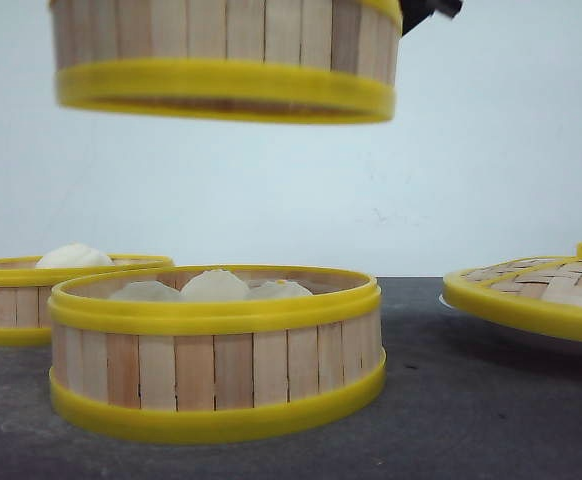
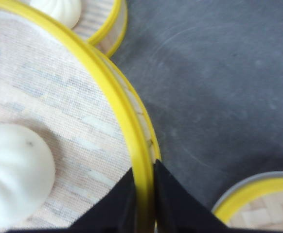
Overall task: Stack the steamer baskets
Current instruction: 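Lift the basket with the right gripper over the nearer basket, then lower the basket onto the nearer basket and open the right gripper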
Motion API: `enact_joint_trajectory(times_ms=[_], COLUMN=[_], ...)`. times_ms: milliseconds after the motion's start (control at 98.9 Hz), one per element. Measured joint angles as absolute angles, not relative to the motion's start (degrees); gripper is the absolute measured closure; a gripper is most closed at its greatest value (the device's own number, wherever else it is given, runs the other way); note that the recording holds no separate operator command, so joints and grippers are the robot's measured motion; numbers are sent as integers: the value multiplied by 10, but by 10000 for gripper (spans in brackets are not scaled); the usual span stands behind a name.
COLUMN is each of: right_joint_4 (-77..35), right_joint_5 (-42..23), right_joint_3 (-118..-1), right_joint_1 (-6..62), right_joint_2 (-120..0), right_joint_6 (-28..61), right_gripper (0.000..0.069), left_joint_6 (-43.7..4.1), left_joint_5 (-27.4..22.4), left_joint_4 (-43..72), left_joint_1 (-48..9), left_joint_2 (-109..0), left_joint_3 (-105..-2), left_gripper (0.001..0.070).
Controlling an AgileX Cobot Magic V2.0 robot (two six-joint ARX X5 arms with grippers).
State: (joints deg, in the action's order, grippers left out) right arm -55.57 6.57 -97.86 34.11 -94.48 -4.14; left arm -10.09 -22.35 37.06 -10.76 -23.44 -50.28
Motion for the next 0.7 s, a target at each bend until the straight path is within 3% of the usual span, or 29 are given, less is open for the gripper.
enact_joint_trajectory(times_ms=[455, 698], right_joint_4=[-408, -367], right_joint_5=[48, 50], right_joint_3=[-808, -786], right_joint_1=[349, 349], right_joint_2=[-945, -946], right_joint_6=[-63, -79], right_gripper=[665, 665], left_joint_6=[-101, -101], left_joint_5=[-224, -224], left_joint_4=[371, 371], left_joint_1=[-108, -108], left_joint_2=[-234, -234], left_joint_3=[-503, -503], left_gripper=[322, 322])
